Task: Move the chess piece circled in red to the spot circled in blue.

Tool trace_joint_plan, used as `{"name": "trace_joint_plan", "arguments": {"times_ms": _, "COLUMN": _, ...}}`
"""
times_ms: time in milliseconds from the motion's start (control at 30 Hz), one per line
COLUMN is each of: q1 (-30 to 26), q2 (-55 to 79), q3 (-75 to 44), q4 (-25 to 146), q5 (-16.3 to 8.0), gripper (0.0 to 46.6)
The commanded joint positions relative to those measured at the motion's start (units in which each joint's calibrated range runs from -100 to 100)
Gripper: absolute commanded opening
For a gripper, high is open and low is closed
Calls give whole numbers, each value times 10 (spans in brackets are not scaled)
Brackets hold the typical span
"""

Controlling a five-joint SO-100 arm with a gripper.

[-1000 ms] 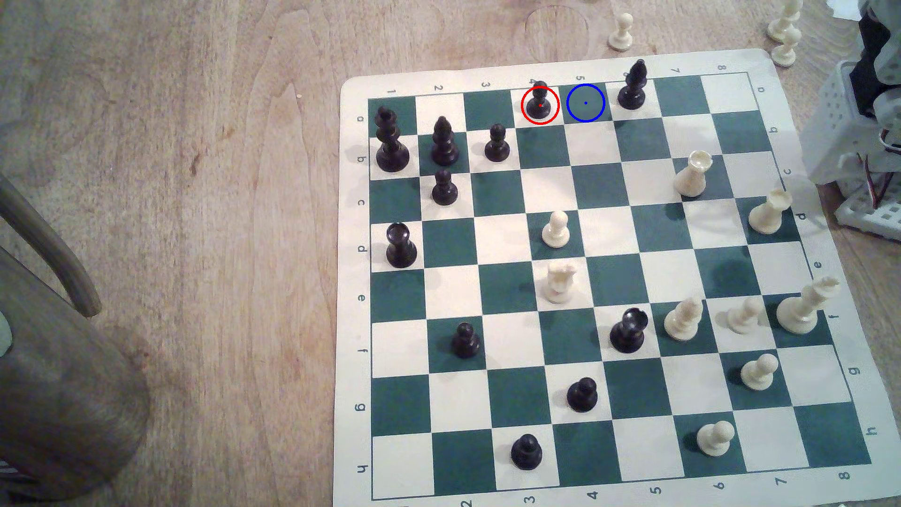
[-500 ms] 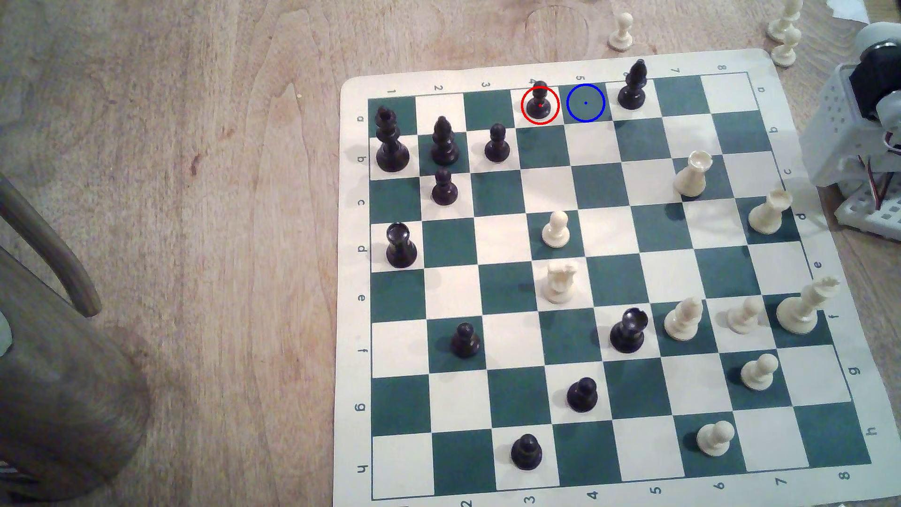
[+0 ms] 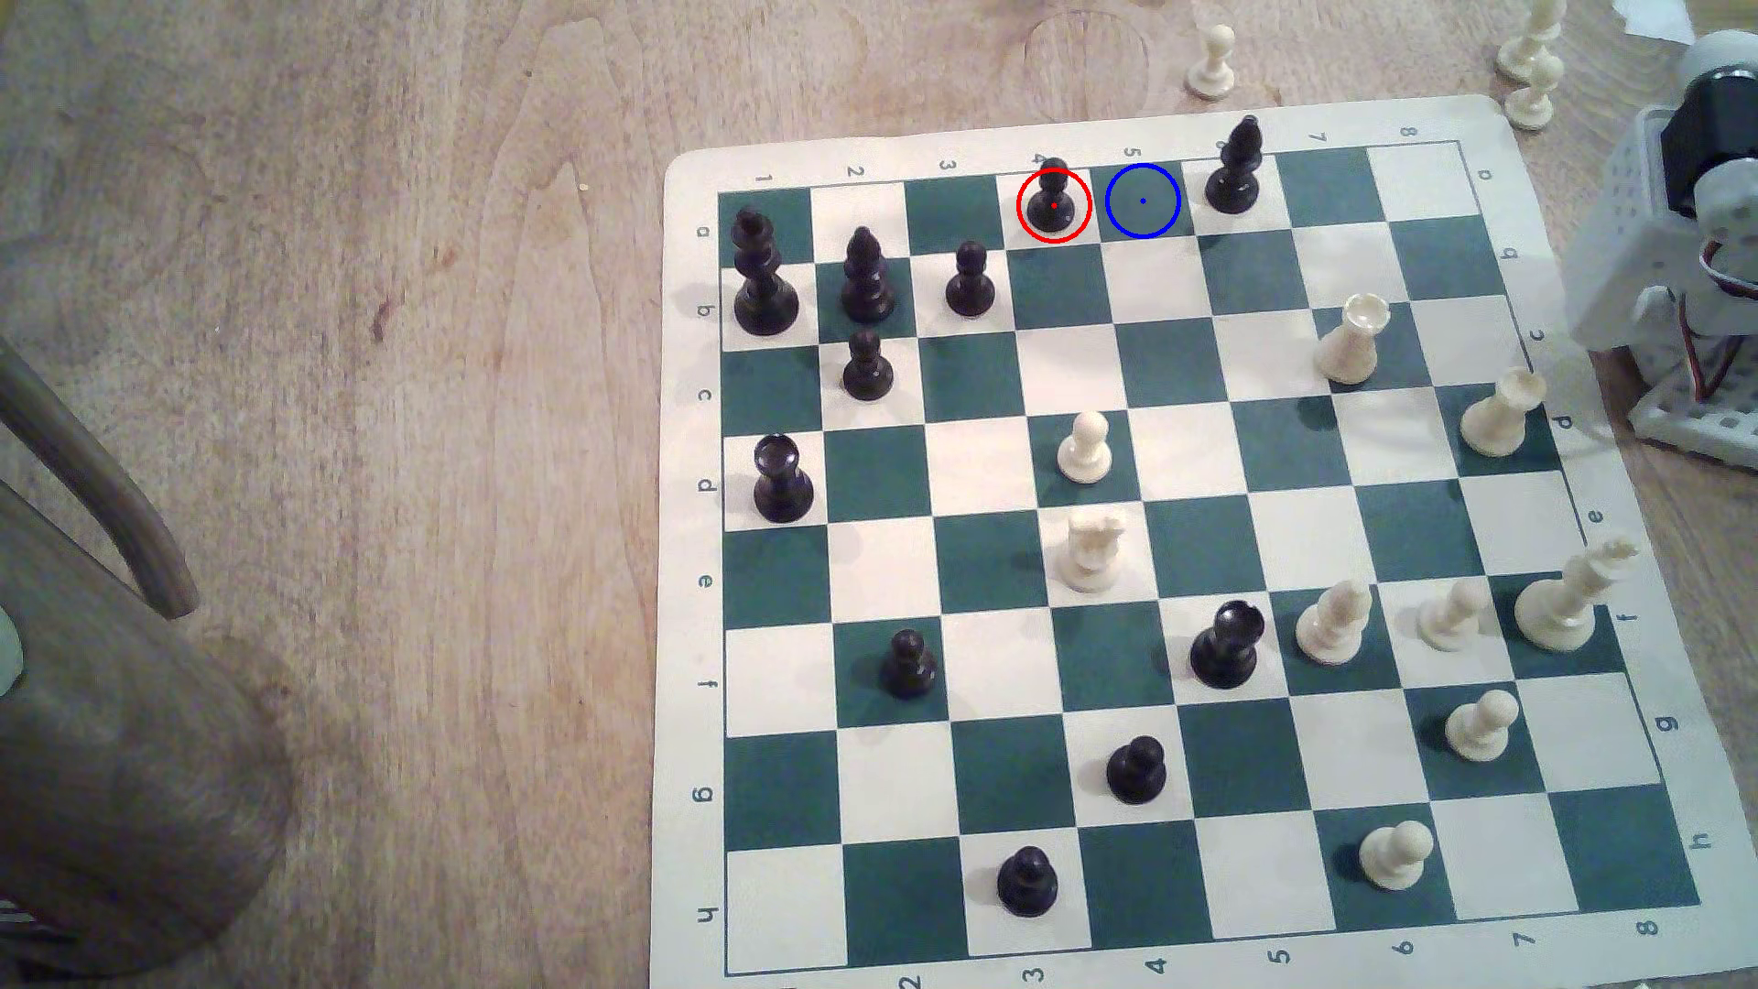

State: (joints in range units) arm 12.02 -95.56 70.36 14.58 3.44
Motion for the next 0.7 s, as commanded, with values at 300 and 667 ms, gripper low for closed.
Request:
{"name": "trace_joint_plan", "arguments": {"times_ms": 300, "q1": 19, "q2": 122, "q3": -112, "q4": 265, "q5": -10, "gripper": 2}}
{"name": "trace_joint_plan", "arguments": {"times_ms": 667, "q1": 37, "q2": 337, "q3": -301, "q4": 477, "q5": -52, "gripper": 3}}
